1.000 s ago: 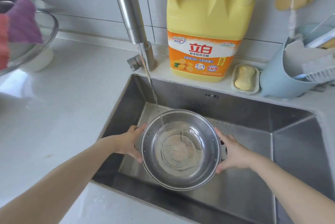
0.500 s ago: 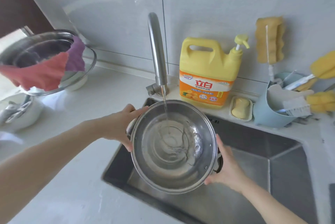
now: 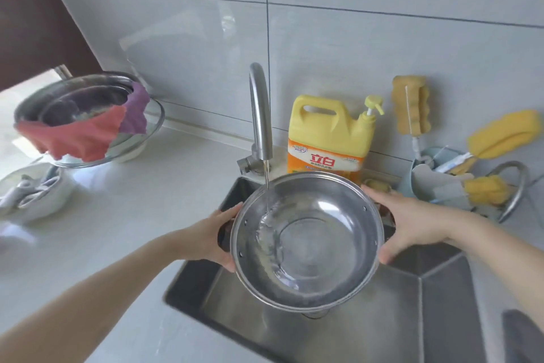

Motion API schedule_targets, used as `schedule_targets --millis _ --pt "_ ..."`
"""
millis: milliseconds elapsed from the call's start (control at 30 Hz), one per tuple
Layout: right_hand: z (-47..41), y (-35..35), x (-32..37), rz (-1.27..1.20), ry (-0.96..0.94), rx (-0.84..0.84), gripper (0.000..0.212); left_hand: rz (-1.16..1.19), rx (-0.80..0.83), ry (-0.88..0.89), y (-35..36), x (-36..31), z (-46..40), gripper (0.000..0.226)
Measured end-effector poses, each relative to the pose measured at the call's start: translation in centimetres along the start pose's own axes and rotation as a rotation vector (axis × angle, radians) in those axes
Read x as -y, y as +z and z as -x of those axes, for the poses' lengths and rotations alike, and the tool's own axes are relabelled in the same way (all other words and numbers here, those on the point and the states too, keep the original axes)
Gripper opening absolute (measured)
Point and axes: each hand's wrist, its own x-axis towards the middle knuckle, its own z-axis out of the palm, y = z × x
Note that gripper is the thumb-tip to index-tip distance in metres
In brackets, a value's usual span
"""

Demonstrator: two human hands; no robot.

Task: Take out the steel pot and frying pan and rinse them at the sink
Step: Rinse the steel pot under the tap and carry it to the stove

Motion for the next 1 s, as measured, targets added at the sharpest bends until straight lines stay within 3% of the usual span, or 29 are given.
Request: schedule_targets --millis 100,367,533,667,867,933,1000 --pt "0.3 2.4 -0.4 -0.160 -0.067 0.029 0.126 -0.058 0.028 -0.009 -2.3 -0.8 0.8 0.134" --pt "-1.8 11.4 0.2 -0.354 -0.070 -0.314 0.150 -0.373 -0.192 0.046 -6.0 -1.5 3.5 0.141" --pt "-1.7 11.1 -1.9 -0.160 -0.060 -0.473 0.151 -0.471 -0.421 0.098 -1.8 -0.3 2.5 0.140" --pt "0.3 10.5 -3.6 0.032 -0.062 -0.582 0.147 -0.484 -0.721 0.244 3.0 0.2 1.1 0.136" --pt "3.4 10.5 -5.3 0.264 -0.178 -0.920 0.151 -0.515 -1.024 0.466 5.9 -1.1 0.5 0.080" --pt "4.3 9.9 -5.4 0.349 -0.238 -1.045 0.139 -0.570 -1.127 0.529 5.8 -2.1 0.5 0.075" --pt "5.4 9.3 -5.0 0.389 -0.237 -1.107 0.130 -0.589 -1.220 0.583 5.3 -3.1 0.5 0.083"
